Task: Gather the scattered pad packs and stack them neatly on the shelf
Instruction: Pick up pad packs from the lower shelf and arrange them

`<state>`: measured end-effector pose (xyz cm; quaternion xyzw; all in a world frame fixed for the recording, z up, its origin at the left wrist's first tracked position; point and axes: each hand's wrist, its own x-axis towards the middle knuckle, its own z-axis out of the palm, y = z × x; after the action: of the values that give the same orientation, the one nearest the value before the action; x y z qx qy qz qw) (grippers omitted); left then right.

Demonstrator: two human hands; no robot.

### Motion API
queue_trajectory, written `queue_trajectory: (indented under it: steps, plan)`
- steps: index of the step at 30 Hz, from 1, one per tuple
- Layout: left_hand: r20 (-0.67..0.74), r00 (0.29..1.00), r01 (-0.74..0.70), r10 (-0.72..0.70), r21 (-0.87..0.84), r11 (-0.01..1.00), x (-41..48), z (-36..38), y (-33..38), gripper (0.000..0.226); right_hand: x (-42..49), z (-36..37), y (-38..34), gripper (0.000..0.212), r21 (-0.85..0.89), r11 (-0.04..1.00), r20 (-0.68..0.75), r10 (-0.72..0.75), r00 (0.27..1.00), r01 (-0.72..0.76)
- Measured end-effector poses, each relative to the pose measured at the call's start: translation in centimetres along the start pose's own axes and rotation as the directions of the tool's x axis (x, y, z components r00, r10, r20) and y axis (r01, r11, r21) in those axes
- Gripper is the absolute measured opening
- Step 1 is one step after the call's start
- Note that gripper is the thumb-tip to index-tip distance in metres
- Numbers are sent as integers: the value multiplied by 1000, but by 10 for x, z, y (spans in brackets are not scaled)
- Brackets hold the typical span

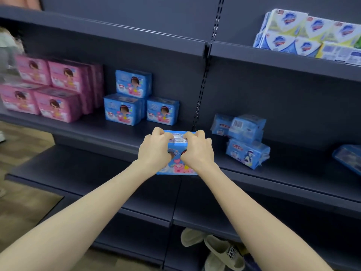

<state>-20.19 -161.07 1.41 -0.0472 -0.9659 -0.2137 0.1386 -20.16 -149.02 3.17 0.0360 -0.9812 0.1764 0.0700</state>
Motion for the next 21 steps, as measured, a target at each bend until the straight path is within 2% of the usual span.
queue_trajectory:
  steps: [8,21]
  plan:
    - [-22,994,-107,107,-27,994,68,-23,-67,48,66,24,-62,58,25,995,-60,93,994,-92]
    - [68,977,-200,203,-53,978,149,-37,-137,45,134,59,-121,58,-21,980,-116,193,974,-197]
